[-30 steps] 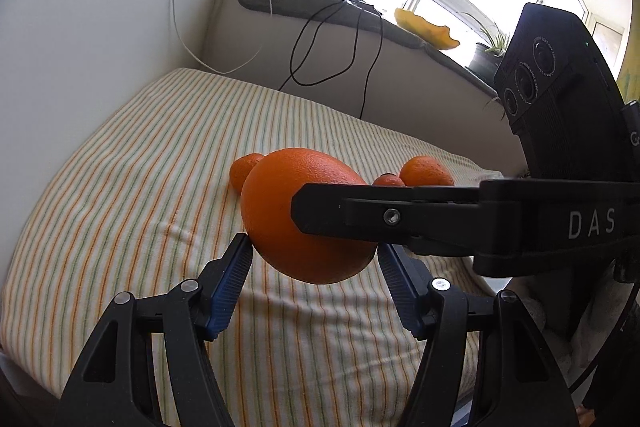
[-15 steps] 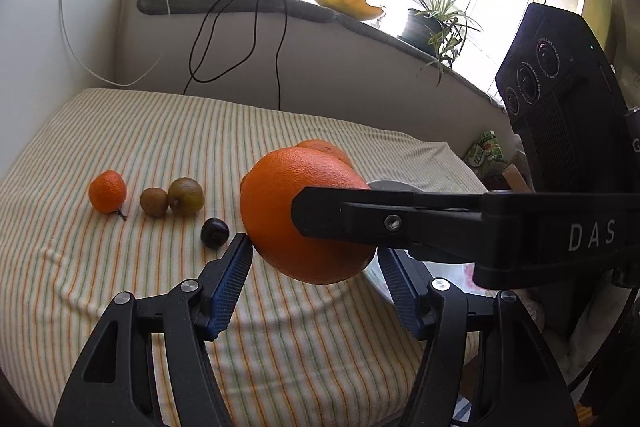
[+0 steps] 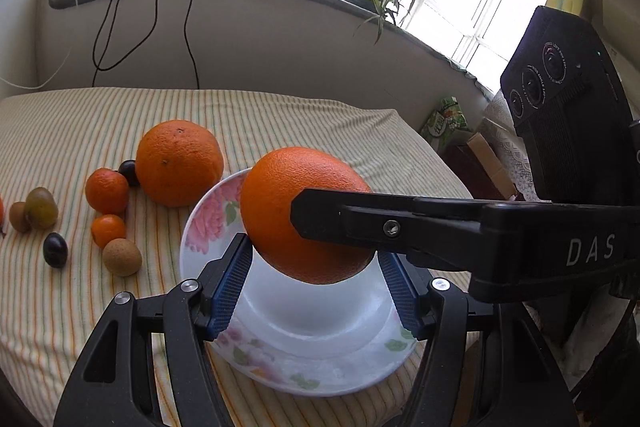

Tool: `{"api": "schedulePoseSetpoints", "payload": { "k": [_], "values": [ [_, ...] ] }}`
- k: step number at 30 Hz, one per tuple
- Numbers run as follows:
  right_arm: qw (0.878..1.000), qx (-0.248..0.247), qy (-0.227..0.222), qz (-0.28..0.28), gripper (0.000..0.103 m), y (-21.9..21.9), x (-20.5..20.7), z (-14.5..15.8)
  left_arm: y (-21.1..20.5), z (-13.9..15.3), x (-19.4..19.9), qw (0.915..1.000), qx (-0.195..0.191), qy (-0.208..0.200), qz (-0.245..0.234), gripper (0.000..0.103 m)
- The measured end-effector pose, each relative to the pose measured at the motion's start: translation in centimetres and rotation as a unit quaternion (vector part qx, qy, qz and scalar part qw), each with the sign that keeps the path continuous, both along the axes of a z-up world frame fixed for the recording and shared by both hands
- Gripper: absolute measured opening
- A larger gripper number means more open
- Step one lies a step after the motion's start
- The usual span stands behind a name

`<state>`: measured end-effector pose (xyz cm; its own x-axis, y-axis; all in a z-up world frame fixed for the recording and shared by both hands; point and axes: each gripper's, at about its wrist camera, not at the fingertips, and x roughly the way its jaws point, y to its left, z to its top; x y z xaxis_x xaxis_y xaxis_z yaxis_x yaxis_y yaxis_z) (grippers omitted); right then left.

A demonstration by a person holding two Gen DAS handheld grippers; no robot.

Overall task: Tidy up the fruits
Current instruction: 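Lift the orange with the right tool and carry it over the plate, then lower the orange onto the plate and open the right tool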

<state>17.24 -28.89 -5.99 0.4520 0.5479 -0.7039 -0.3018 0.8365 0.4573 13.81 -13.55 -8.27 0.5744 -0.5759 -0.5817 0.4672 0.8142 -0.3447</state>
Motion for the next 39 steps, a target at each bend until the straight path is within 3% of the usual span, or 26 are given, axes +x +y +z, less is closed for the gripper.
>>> {"api": "schedulePoseSetpoints", "payload": {
  "k": [6,16,31,39],
  "values": [
    [1.0,-0.007,0.012,-0.015,0.065,-2.7,0.8,-1.2,-2.0,-1.0,0.9,0.9998,0.0,0.017,-0.012,0.065],
    [0.999,-0.006,0.026,-0.021,0.065,-3.5,1.7,-2.3,-2.8,-1.7,2.0,0.9994,0.017,0.027,-0.014,0.065],
    [0.999,-0.023,0.002,-0.042,0.064,-4.1,1.3,-0.8,-3.4,-1.2,1.0,0.9982,0.059,0.007,-0.006,0.065],
    [0.997,-0.036,-0.029,-0.061,0.079,-4.1,-0.1,0.9,-1.4,-0.2,-0.5,0.998,0.062,-0.009,0.002,0.065]
  ]
}}
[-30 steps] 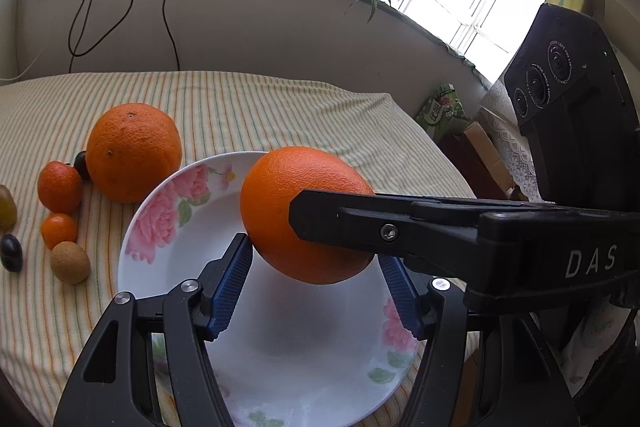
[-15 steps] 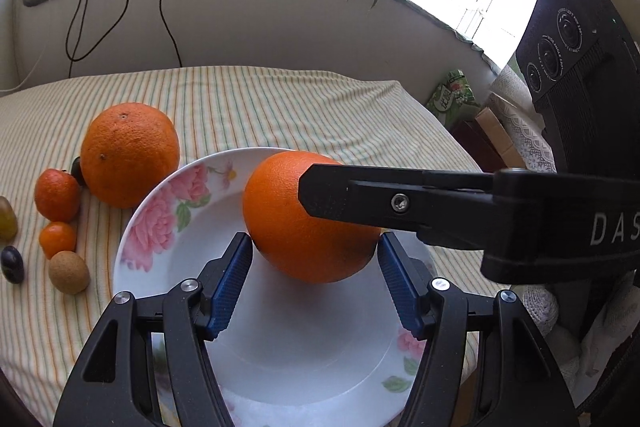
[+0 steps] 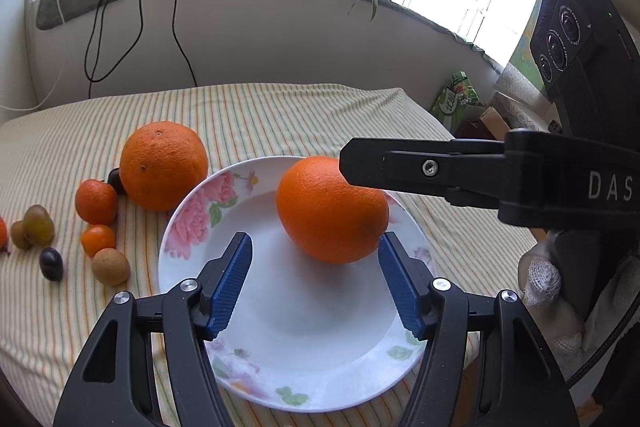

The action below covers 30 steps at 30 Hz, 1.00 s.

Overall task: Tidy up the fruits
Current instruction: 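Lower the orange onto the plate and open the right tool, then grasp the tangerine with the left tool while the right tool grasps a dark plum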

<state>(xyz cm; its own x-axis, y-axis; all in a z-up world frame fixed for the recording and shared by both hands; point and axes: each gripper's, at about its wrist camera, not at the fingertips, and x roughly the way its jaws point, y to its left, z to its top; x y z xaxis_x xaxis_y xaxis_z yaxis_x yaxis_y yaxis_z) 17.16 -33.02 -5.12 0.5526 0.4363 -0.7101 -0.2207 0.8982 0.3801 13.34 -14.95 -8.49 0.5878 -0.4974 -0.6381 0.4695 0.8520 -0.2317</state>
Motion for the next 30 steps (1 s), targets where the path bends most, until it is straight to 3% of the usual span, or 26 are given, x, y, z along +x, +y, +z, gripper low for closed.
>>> {"api": "schedulePoseSetpoints", "payload": {
  "k": [12,30],
  "values": [
    [0.997,-0.037,-0.068,0.005,0.084,2.7,-2.5,2.5,5.7,1.5,-1.8,0.9985,0.004,-0.034,0.043,0.065],
    [0.989,-0.065,-0.091,0.094,0.084,12.4,-2.5,2.3,19.4,0.3,-0.8,0.9852,0.005,-0.027,0.169,0.065]
  ]
}}
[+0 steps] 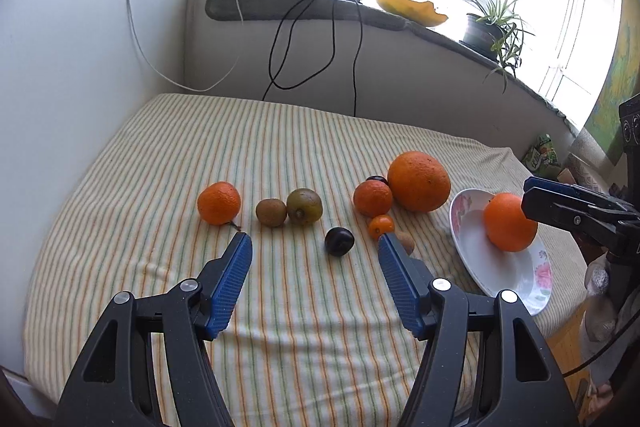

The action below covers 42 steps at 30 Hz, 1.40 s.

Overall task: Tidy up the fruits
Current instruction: 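Grasp the tangerine with the left tool while the right tool grasps a dark plum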

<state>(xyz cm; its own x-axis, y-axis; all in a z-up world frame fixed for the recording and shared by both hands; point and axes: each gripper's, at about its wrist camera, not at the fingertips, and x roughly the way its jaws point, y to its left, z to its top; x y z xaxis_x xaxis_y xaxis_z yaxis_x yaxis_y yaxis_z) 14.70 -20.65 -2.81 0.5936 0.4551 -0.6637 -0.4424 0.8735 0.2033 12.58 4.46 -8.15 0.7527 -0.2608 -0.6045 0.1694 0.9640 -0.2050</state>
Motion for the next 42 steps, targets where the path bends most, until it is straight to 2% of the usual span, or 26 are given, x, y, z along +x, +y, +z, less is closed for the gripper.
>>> {"api": "schedulePoseSetpoints", "payload": {
  "k": [2,7,9,13,15,19,24,38,42],
  "values": [
    [1.0,-0.006,0.001,0.011,0.084,1.3,0.1,-0.3,1.1,-0.4,0.3,0.9999,0.0,0.003,0.01,0.065],
    [0.999,-0.026,0.004,0.038,0.076,4.5,0.6,-1.2,3.6,-1.1,1.4,0.9995,-0.009,0.009,0.028,0.065],
    [0.998,-0.032,0.009,0.048,0.071,5.6,0.9,-1.7,4.4,-1.4,1.8,0.9993,-0.016,0.014,0.031,0.059],
    [0.996,-0.044,0.024,0.067,0.063,7.5,1.7,-2.8,5.6,-1.9,2.9,0.9987,-0.032,0.023,0.033,0.055],
    [0.996,-0.05,0.035,0.072,0.056,8.1,2.3,-3.5,6.2,-2.1,3.5,0.9982,-0.041,0.029,0.034,0.053],
    [0.993,-0.069,0.046,0.086,0.051,9.6,2.9,-4.6,7.0,-2.6,4.6,0.9968,-0.06,0.04,0.036,0.048],
    [0.991,-0.082,0.062,0.086,0.043,10.9,4.2,-6.0,7.4,-3.2,5.7,0.9956,-0.07,0.05,0.035,0.047],
    [0.986,-0.115,0.088,0.086,0.038,12.7,6.0,-8.3,7.9,-4.7,8.1,0.9925,-0.094,0.074,0.028,0.047],
    [0.985,-0.12,0.093,0.082,0.036,13.1,6.6,-8.7,7.7,-4.8,8.4,0.9922,-0.095,0.076,0.024,0.043]
  ]
}}
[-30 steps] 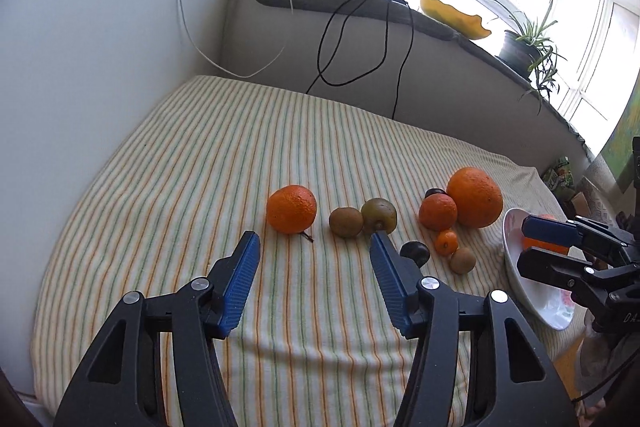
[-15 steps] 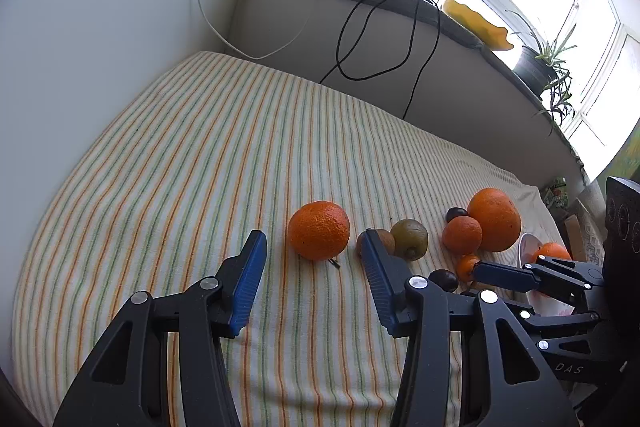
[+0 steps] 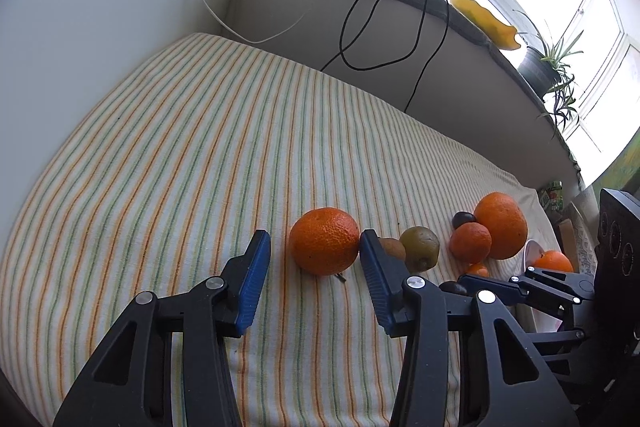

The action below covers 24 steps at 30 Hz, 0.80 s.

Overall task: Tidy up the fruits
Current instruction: 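Grasp the tangerine with the left tool while the right tool grasps a dark plum, then carry both fruits to the plate and release them there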

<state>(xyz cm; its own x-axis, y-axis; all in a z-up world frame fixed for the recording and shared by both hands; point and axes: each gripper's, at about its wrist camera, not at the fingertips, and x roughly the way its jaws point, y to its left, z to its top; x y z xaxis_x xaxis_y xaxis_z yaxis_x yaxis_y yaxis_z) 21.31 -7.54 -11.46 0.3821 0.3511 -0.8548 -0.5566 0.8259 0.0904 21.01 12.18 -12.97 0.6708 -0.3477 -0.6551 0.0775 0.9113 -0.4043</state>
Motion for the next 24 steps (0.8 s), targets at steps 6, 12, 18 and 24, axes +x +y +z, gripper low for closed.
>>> {"api": "schedulePoseSetpoints", "payload": {
  "k": [6,12,18,24],
  "values": [
    [1.0,-0.01,0.003,0.003,0.03,0.7,0.3,-0.4,-0.1,0.0,0.2,1.0,-0.005,-0.002,-0.002,0.037],
    [1.0,-0.01,0.004,0.003,0.025,0.9,0.4,-0.5,-0.3,0.1,0.2,1.0,-0.004,-0.005,-0.007,0.033],
    [1.0,-0.001,0.004,0.0,0.024,0.6,0.3,-0.4,-0.3,0.1,0.0,0.9999,0.0,-0.01,-0.005,0.033],
    [1.0,0.014,0.003,-0.003,0.024,-0.2,-0.4,0.2,-0.4,0.4,-0.5,0.9999,0.003,-0.017,0.001,0.032]
  ]
}}
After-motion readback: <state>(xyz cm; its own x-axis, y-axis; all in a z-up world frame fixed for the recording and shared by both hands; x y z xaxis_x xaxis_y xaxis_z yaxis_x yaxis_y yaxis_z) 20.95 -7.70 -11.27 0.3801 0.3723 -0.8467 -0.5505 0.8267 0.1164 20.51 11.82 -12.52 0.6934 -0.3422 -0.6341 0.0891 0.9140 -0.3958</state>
